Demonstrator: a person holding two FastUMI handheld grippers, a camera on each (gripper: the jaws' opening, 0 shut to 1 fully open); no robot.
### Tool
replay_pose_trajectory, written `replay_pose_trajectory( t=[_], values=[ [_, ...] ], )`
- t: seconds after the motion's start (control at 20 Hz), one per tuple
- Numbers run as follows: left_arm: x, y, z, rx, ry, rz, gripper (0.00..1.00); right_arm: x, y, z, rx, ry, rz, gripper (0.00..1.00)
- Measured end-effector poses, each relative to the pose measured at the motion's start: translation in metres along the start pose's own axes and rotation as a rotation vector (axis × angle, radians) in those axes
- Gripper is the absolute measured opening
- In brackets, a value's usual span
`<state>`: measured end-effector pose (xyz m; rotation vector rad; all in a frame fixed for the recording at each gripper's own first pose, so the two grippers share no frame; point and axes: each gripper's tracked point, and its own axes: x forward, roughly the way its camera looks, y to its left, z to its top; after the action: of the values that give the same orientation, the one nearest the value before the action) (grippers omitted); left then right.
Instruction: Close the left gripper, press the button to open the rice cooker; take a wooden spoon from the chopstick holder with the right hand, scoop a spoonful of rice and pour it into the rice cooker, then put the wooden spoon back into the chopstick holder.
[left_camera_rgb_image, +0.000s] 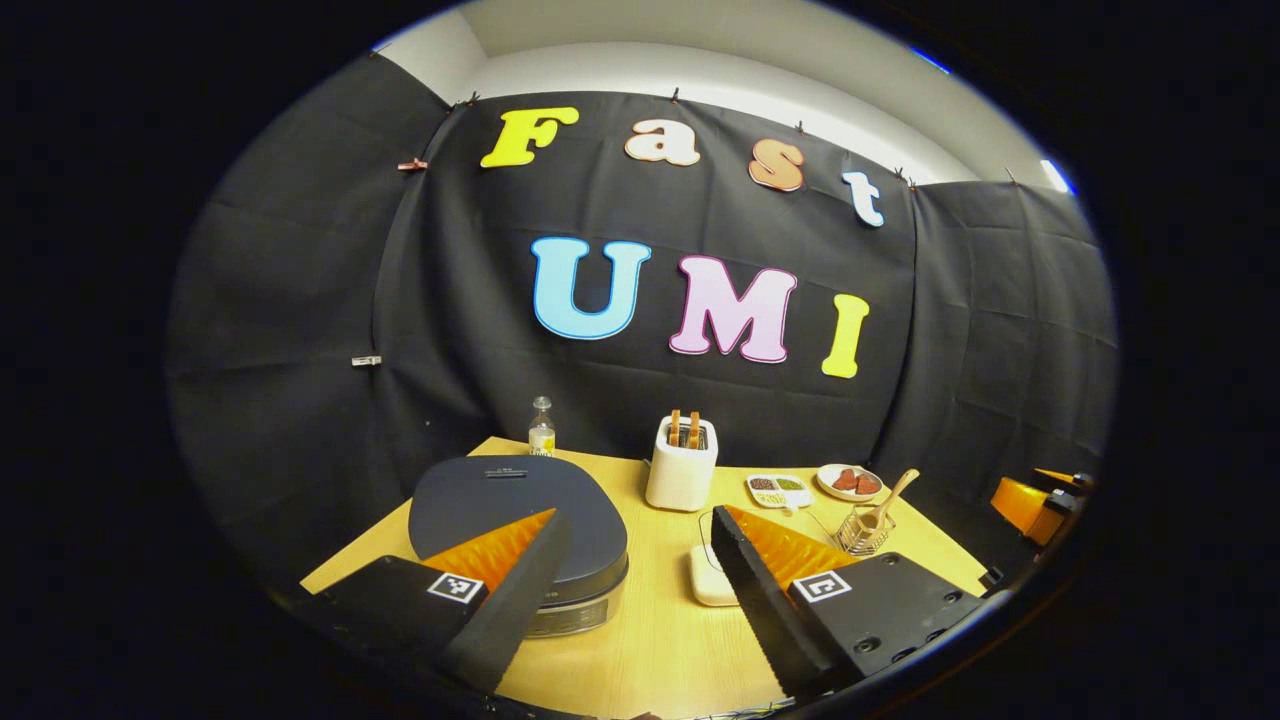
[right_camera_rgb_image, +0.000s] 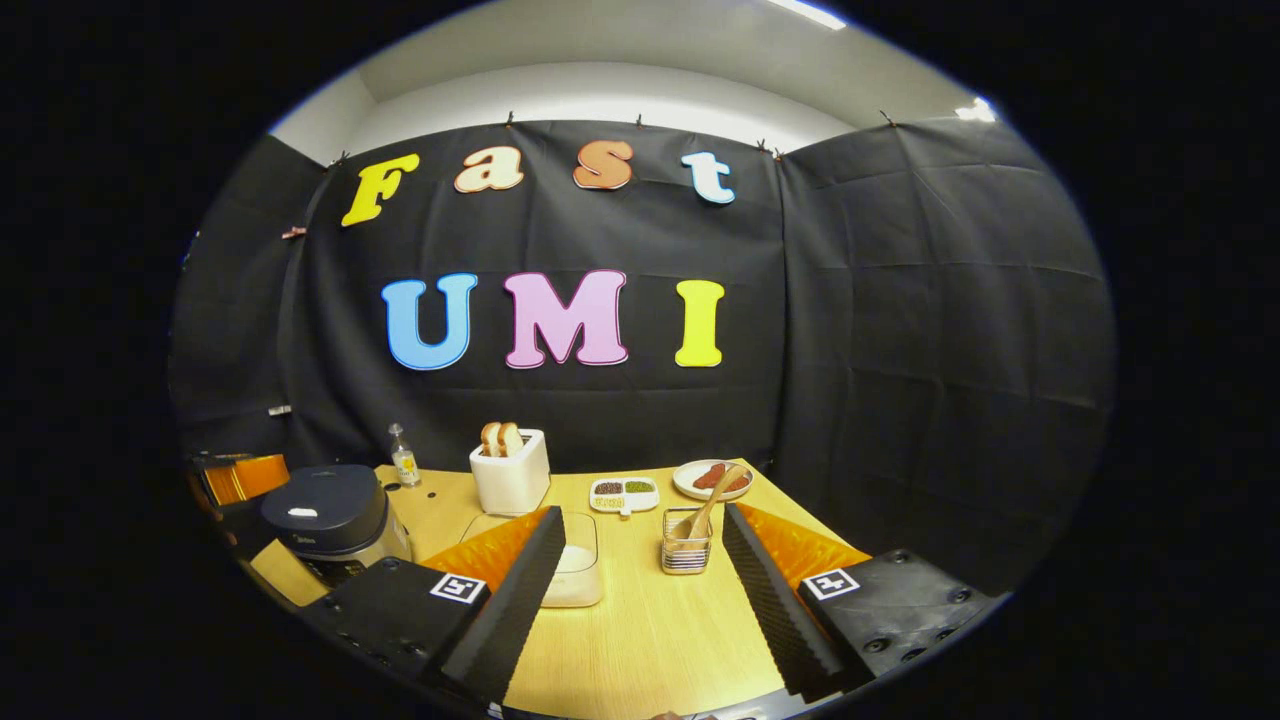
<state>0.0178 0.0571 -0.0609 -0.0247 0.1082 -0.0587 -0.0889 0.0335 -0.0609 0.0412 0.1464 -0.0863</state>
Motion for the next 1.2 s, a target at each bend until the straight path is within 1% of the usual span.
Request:
replay_pose_trajectory(
  t=[0.05,0.15,0.55,0.75,0.95,1.1,1.2],
  values=[
    [0.000,-0.001,0.001,0.010,-0.001,-0.001,0.97,0.000,0.001,-0.004,0.003,0.006,0.001,0.99],
    [-0.003,0.001,0.001,0.028,-0.006,0.007,0.97,0.000,0.002,-0.014,-0.008,0.031,0.007,0.98],
    [-0.012,-0.007,-0.021,0.011,0.036,0.010,0.96,0.000,0.011,-0.025,0.011,0.074,0.052,0.98],
    [-0.016,-0.012,-0.029,-0.005,0.051,0.012,0.96,0.000,0.013,-0.029,0.007,0.083,0.077,0.98],
    [-0.021,-0.019,-0.035,-0.001,0.065,0.013,0.95,0.001,0.011,-0.032,0.015,0.093,0.090,0.98],
    [-0.026,-0.021,-0.042,0.000,0.081,0.021,0.95,0.011,0.007,-0.027,0.017,0.080,0.097,0.98],
    [-0.026,-0.021,-0.044,0.006,0.089,0.041,0.95,0.020,0.008,-0.026,0.010,0.078,0.124,0.98]
  ],
)
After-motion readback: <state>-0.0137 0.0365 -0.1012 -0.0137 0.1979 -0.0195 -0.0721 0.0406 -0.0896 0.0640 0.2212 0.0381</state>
